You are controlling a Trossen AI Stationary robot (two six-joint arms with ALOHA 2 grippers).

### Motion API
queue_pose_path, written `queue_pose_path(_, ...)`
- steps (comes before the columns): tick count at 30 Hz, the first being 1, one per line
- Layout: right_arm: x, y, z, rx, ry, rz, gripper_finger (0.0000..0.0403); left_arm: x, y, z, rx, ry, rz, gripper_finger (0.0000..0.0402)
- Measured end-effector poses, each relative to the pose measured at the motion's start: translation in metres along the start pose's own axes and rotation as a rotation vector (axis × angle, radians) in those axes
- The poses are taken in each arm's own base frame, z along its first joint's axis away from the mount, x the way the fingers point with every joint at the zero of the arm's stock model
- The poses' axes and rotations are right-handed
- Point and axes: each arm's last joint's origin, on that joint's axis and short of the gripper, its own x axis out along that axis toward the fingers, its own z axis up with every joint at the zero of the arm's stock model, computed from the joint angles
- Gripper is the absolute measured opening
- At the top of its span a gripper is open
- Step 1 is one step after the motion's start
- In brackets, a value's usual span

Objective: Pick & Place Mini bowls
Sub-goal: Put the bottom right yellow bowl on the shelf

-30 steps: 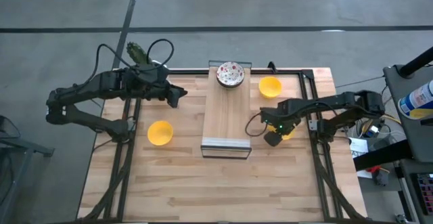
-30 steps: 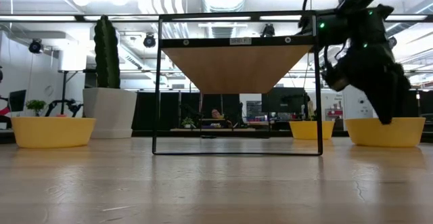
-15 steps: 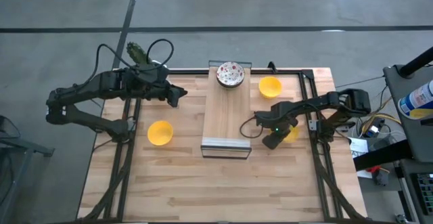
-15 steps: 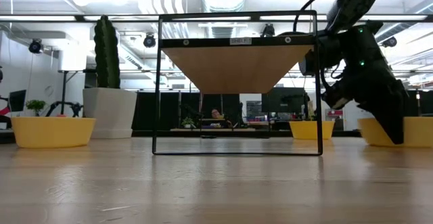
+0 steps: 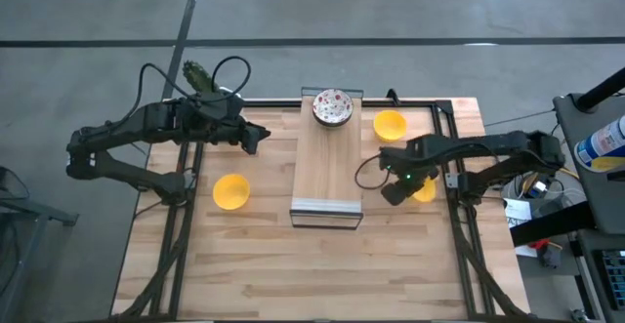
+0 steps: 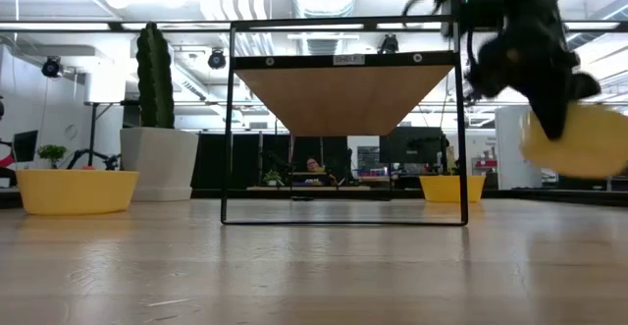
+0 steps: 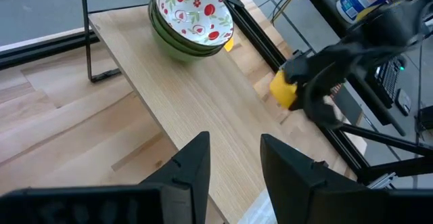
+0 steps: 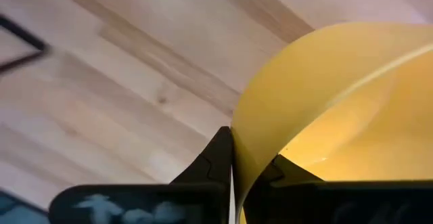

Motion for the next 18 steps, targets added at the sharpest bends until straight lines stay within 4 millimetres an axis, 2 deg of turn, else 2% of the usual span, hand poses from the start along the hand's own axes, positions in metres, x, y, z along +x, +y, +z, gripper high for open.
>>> queue_pose_path(6, -0.058, 0.009, -0.015, -0.049, -0.137, 0.079, 0.0009, 0.0, 0.0, 0.0, 0.002, 0.0, 0.0, 0.0122)
queue_pose_path(11, -0.102, 0.032, -0.025, -0.19, -0.224, 0.172, 0.0009, 0.0, 0.0, 0.0, 0.009, 0.001, 0.001, 0.0122)
queue_pose_path(18, -0.134, 0.078, -0.025, -0.405, -0.303, 0.09, 0.0008, 0.002, 0.001, -0.002, 0.012, 0.006, 0.006, 0.0122)
